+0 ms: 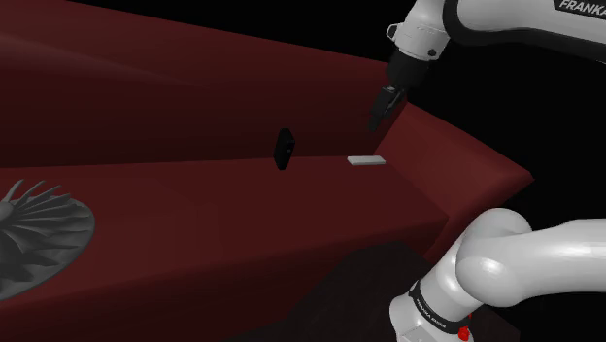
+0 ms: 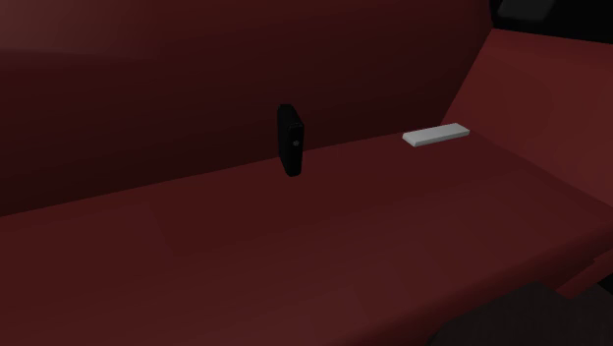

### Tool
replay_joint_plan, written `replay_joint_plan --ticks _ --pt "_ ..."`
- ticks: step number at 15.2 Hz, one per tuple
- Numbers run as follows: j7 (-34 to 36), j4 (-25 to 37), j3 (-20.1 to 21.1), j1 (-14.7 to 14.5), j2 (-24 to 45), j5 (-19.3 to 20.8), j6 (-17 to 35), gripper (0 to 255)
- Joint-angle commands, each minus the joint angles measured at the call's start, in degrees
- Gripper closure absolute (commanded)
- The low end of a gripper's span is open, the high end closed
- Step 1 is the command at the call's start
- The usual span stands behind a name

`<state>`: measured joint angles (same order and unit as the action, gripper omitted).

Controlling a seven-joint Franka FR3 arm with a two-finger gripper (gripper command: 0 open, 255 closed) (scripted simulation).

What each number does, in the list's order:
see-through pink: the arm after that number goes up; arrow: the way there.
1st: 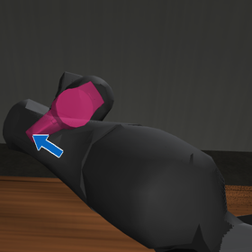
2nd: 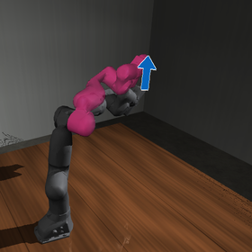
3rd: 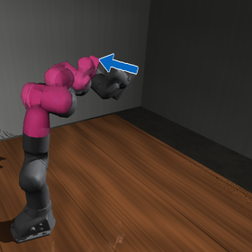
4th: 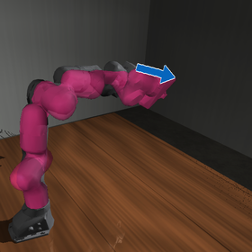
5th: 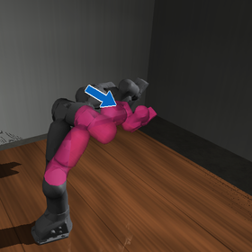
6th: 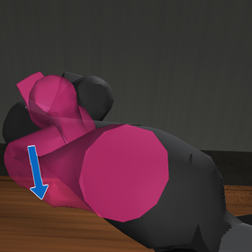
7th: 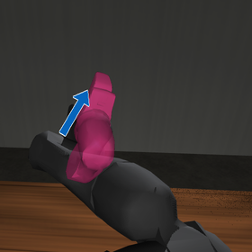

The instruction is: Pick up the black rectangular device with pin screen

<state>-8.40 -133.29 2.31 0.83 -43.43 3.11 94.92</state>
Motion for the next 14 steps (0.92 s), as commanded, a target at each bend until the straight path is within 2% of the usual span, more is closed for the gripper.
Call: replay_joint_plan --ticks 1,7,14 --pt "0.00 0.00 0.00 0.00 0.00 0.00 0.00 0" --pt "3.90 0.60 0.44 1.44 10.79 -0.37 10.20 0" --pt "8.24 4.89 0.67 3.00 24.95 -0.34 20.11 0"
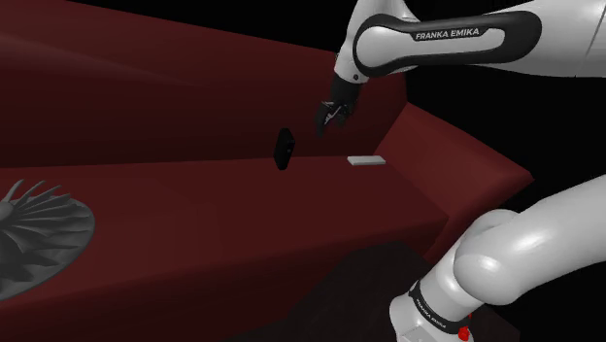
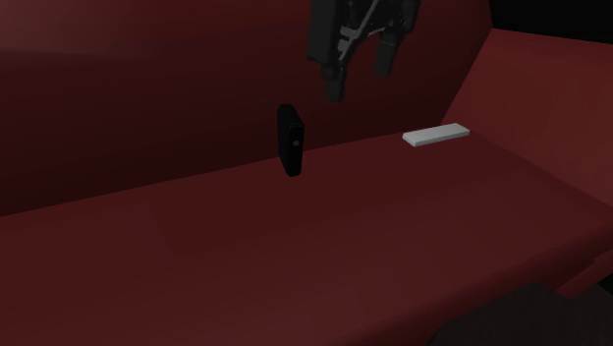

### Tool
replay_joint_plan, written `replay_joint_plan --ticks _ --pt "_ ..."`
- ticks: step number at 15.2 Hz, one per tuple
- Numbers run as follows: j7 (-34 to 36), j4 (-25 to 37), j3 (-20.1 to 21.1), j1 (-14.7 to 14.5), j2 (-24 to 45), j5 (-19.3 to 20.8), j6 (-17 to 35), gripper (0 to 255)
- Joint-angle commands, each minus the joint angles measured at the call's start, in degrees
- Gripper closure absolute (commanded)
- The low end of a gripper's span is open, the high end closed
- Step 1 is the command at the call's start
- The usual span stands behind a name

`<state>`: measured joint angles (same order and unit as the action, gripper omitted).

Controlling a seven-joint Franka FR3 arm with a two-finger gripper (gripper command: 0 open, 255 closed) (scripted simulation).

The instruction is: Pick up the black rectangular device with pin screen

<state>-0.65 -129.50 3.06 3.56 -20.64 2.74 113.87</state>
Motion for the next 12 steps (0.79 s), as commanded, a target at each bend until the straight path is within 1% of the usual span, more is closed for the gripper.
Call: replay_joint_plan --ticks 1,7,12 --pt "1.09 2.01 -0.08 0.47 4.27 0.08 2.36 0" --pt "4.50 9.02 -0.39 1.46 17.08 0.33 8.21 0" --pt "6.97 16.83 -0.98 2.04 27.90 0.33 11.30 0"
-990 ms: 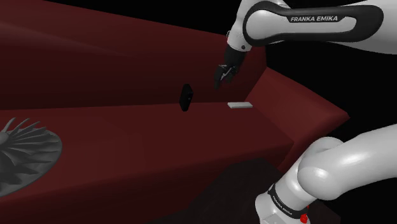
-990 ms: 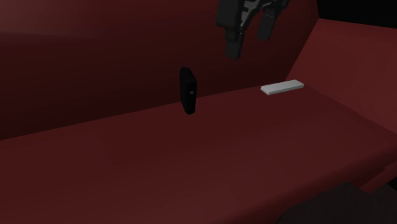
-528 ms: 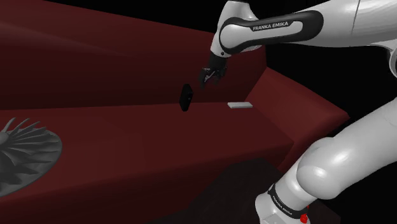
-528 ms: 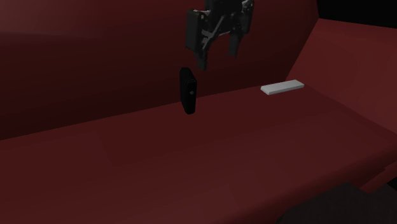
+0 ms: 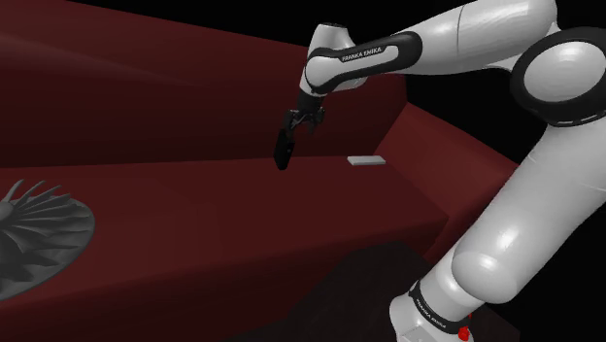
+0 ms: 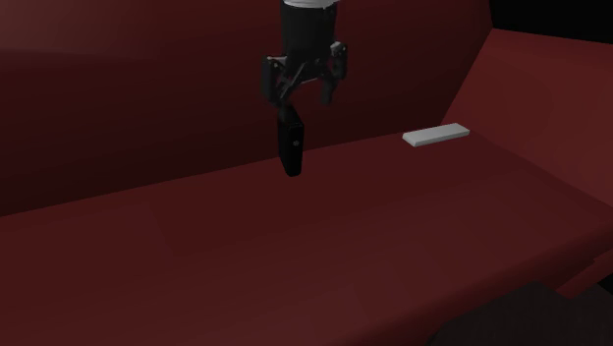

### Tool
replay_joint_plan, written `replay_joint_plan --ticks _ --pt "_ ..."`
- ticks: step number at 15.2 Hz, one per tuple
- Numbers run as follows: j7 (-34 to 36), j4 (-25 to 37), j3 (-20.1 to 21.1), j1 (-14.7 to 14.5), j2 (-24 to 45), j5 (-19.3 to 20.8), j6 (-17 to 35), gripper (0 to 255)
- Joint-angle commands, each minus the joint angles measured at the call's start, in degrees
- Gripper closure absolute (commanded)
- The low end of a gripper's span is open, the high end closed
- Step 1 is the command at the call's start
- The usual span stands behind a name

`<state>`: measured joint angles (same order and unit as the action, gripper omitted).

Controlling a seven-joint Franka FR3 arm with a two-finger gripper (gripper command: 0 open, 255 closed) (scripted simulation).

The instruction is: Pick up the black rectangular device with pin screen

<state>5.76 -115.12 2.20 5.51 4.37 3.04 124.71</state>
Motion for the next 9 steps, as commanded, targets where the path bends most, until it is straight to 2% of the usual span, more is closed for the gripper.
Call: replay_joint_plan --ticks 1,4,9 --pt "1.00 4.24 -0.26 0.19 5.08 -0.02 0.87 0" --pt "2.00 8.87 -0.63 0.42 10.38 -0.21 1.60 0" --pt "2.19 7.14 -0.68 0.40 12.03 -0.04 4.97 0"
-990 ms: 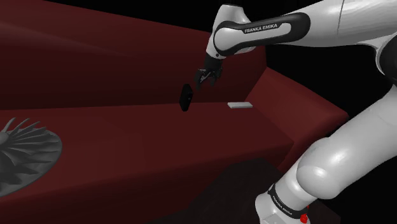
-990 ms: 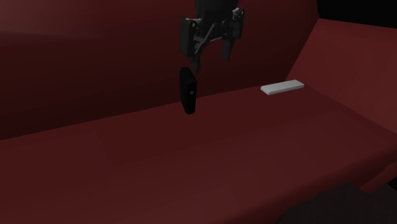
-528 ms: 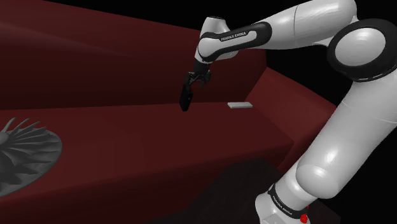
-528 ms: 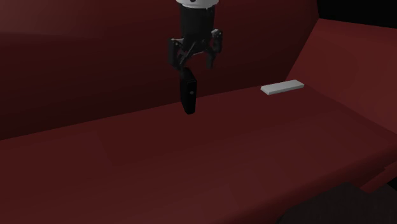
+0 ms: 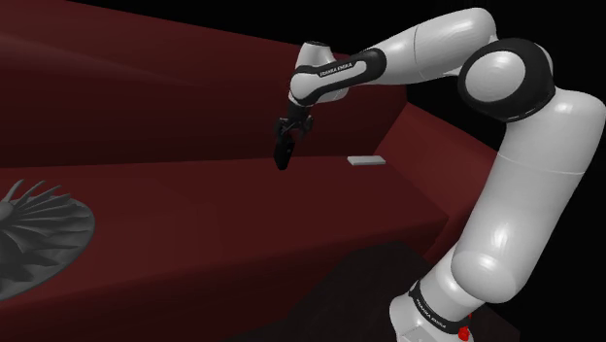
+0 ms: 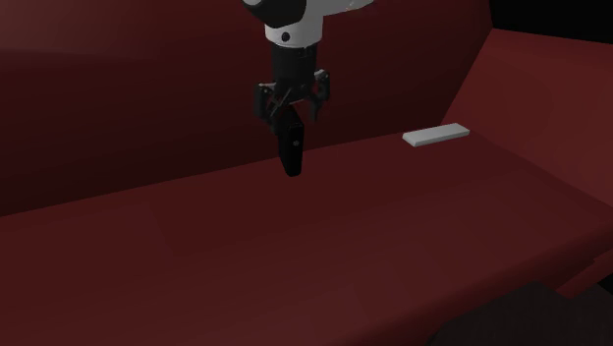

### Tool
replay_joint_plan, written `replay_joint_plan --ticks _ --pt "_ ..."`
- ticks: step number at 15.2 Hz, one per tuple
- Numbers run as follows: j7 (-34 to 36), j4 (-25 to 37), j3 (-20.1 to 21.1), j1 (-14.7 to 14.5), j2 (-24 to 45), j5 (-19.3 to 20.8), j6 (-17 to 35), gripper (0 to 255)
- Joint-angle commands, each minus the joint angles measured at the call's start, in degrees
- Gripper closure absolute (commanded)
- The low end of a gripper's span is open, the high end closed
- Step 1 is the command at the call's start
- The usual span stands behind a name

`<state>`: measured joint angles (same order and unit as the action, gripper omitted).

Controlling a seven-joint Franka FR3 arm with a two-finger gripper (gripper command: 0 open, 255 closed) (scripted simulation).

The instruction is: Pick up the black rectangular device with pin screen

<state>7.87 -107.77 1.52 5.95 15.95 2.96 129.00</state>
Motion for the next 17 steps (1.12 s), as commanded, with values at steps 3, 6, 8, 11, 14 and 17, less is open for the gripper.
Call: replay_joint_plan --ticks 3,6,8,11,14,17 --pt "0.19 -0.98 -0.03 -0.04 1.39 0.14 2.40 0" --pt "0.27 -0.76 -0.02 -0.09 1.59 0.15 2.38 255" --pt "0.27 -0.74 -0.02 -0.10 1.62 0.16 2.38 255" --pt "0.28 -0.89 -0.01 -0.10 1.54 0.16 2.46 255" --pt "0.19 -0.97 -0.03 -0.04 1.39 0.14 2.39 255" --pt "0.07 -0.07 0.00 -0.03 0.30 0.03 0.40 255"
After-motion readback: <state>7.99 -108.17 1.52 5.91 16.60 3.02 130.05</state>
